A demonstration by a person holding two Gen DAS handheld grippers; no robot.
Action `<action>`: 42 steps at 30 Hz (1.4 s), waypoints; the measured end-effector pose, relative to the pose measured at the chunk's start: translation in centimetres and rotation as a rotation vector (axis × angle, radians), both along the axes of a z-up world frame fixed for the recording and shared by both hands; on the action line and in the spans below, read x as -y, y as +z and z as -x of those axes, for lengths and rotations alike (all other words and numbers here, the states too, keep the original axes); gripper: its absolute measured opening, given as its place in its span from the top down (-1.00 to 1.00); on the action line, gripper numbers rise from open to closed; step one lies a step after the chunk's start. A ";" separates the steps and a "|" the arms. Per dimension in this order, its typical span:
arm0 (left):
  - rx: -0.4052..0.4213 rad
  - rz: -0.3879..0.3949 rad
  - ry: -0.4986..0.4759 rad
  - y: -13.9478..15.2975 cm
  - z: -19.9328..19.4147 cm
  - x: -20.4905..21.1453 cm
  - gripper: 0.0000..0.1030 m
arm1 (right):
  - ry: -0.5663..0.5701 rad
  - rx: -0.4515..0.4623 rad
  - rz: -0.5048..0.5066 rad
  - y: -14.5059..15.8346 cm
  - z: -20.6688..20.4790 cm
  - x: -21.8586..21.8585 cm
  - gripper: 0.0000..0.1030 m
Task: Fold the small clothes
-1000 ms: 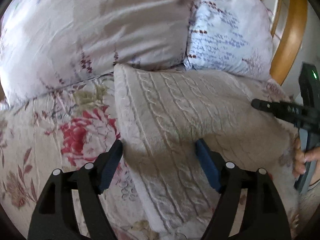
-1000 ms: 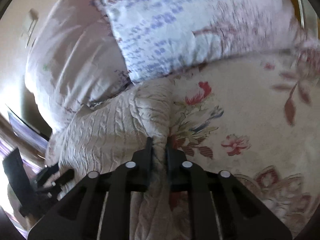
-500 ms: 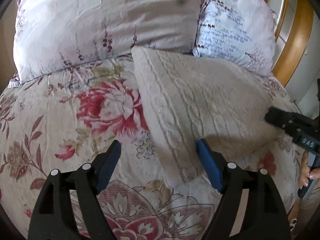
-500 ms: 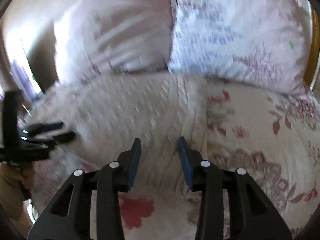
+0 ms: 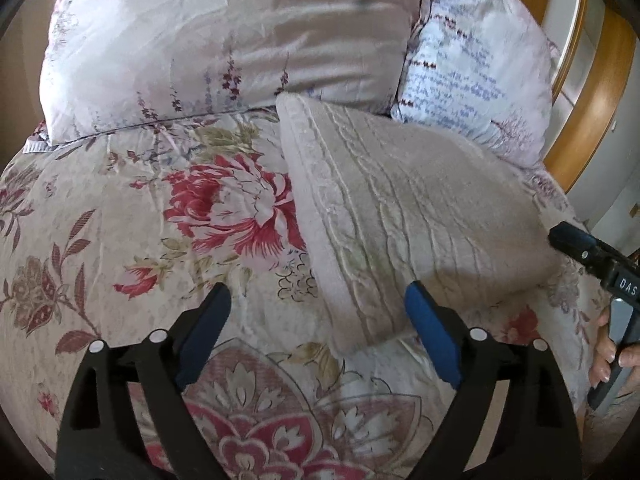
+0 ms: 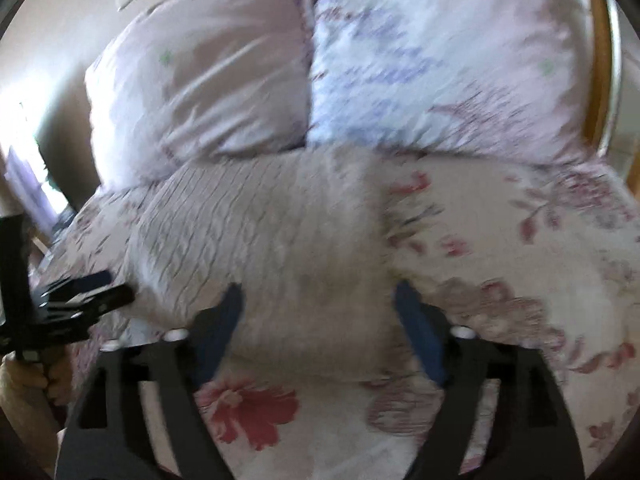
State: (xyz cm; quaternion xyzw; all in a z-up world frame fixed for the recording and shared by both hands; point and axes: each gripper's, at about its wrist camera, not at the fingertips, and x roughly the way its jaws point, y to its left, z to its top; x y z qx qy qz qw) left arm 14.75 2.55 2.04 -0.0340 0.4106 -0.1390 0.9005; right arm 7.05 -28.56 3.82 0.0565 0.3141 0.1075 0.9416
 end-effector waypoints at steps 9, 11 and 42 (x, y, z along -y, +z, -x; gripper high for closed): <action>0.085 -0.011 0.020 1.8 3.1 0.4 -0.96 | -0.147 0.067 0.105 0.7 2.4 0.8 -0.97; 0.075 -0.021 0.024 1.7 3.5 0.8 -0.96 | -0.151 0.062 0.103 0.4 2.9 0.5 -0.97; -0.044 -0.189 0.040 -2.2 3.6 5.0 -0.96 | -0.025 -0.186 0.128 -5.1 2.5 -4.2 -0.97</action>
